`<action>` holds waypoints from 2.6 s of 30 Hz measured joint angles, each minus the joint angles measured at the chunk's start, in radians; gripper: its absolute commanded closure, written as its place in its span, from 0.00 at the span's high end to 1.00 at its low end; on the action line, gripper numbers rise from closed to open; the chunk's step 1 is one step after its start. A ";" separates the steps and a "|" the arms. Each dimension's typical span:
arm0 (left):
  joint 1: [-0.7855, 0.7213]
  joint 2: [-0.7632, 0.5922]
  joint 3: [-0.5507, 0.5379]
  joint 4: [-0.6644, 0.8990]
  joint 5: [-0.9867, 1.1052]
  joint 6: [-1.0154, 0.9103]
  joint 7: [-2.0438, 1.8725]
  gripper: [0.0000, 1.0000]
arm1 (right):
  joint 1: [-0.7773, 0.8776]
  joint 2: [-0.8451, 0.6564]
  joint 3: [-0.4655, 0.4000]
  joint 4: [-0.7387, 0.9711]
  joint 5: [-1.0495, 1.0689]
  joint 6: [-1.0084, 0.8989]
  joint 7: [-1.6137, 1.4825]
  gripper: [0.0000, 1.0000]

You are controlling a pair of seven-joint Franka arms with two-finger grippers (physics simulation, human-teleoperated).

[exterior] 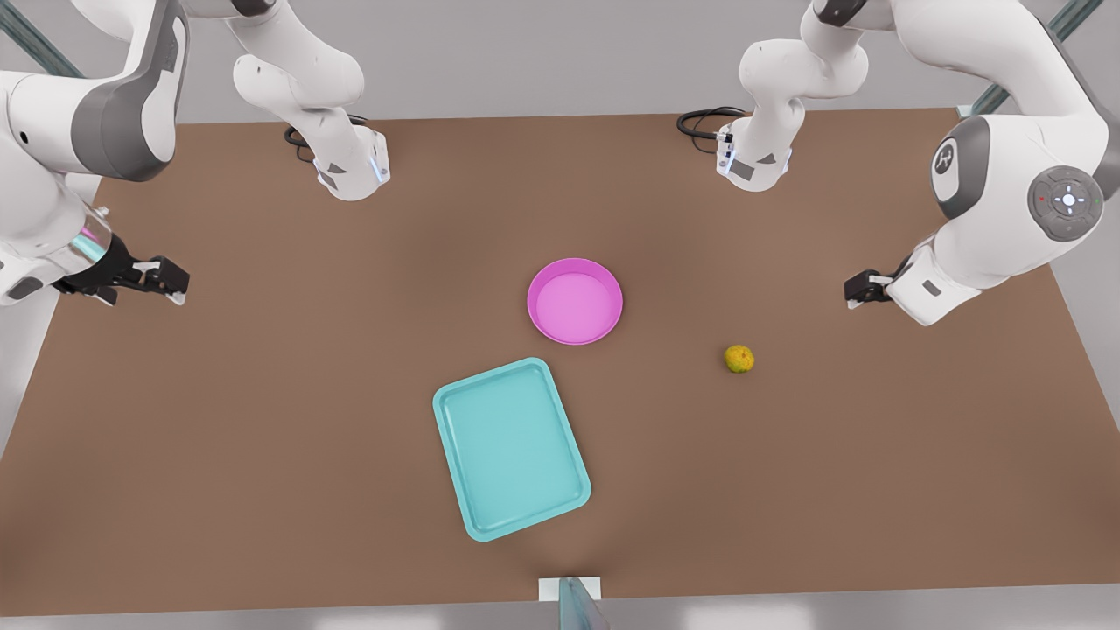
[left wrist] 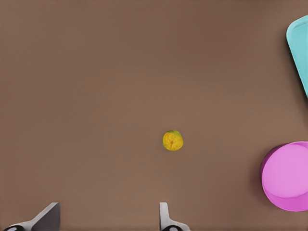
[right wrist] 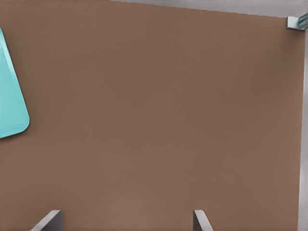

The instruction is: Place the orange on the plate with the left arm and the plate on the tray with the right arm

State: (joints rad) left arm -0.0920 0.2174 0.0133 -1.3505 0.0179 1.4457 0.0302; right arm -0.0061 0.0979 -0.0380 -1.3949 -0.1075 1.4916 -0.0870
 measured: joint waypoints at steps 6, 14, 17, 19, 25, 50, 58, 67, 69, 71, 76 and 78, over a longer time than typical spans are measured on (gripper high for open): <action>-0.071 0.135 0.000 -0.245 -0.029 0.101 -0.014 1.00 | 0.002 0.004 0.000 0.000 -0.001 0.010 -0.007 1.00; -0.120 0.220 0.000 -0.610 -0.047 0.596 -0.030 1.00 | 0.004 0.008 0.000 -0.006 -0.004 0.008 -0.013 1.00; -0.135 0.234 0.000 -0.629 -0.048 0.707 -0.035 1.00 | 0.005 0.009 0.000 -0.007 -0.005 0.008 -0.015 1.00; -0.140 0.251 0.000 -0.631 -0.048 0.760 -0.038 1.00 | 0.005 0.010 0.000 -0.008 -0.005 0.007 -0.016 1.00; -0.141 0.297 0.002 -0.631 -0.046 0.852 -0.044 1.00 | 0.004 0.015 0.000 -0.008 -0.005 0.006 -0.019 1.00; -0.144 0.336 0.001 -0.613 -0.032 0.854 -0.073 0.65 | 0.001 0.026 0.000 -0.008 -0.005 0.005 -0.027 1.00; -0.514 0.333 -0.022 -0.374 -0.056 0.588 -0.183 0.67 | -0.001 0.026 -0.002 -0.017 -0.005 0.005 -0.029 1.00; -0.628 0.434 -0.138 -0.217 -0.096 0.453 -0.405 1.00 | 0.000 0.030 -0.002 -0.024 -0.004 0.005 -0.030 1.00; -0.623 0.429 -0.132 -0.216 -0.097 0.443 -0.442 1.00 | 0.000 0.034 -0.001 -0.027 -0.004 0.000 -0.030 1.00; -0.618 0.364 -0.035 -0.153 -0.115 0.397 -0.474 1.00 | 0.021 0.071 0.005 -0.073 0.025 -0.009 -0.029 1.00; -0.545 0.126 0.505 0.080 -0.178 0.055 -0.427 1.00 | 0.316 0.379 0.127 -0.096 0.235 0.124 0.010 1.00; -0.515 0.109 0.511 0.089 -0.170 -0.023 -0.404 1.00 | 0.446 0.427 0.135 -0.166 0.283 0.248 0.030 1.00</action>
State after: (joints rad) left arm -0.6074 0.3268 0.5248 -1.2610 -0.1519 1.4230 -0.3736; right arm 0.4403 0.5253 0.0975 -1.5608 0.1750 1.7394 -0.0574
